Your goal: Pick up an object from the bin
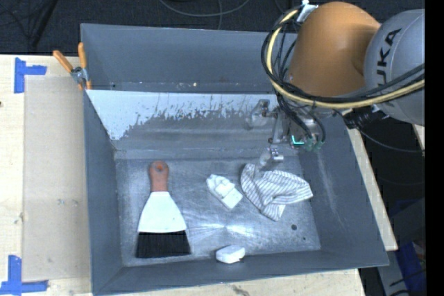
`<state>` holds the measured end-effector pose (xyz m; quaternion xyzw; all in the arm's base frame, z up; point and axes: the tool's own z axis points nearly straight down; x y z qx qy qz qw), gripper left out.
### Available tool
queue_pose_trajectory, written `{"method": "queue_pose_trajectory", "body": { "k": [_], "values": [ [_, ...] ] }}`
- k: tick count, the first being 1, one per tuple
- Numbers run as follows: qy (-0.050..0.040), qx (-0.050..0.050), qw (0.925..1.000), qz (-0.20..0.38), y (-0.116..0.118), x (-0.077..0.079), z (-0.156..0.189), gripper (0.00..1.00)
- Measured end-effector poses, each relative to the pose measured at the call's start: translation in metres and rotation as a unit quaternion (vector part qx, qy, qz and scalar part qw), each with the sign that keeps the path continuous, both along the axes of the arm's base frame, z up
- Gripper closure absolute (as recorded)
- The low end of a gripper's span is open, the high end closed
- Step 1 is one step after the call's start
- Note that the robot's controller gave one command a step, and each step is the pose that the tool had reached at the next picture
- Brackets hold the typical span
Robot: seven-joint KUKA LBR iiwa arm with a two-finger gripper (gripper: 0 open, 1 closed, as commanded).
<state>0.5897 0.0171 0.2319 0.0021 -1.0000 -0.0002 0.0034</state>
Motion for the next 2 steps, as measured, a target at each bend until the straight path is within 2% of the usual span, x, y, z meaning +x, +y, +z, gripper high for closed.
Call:
{"method": "queue_pose_trajectory", "body": {
  "k": [1,2],
  "values": [
    [-0.0030,0.000,1.0000,0.000,0.000,0.001,0.003,0.00],
    [-0.0075,0.002,0.9999,-0.013,-0.026,-0.008,-0.153,1.00]
  ]
}}
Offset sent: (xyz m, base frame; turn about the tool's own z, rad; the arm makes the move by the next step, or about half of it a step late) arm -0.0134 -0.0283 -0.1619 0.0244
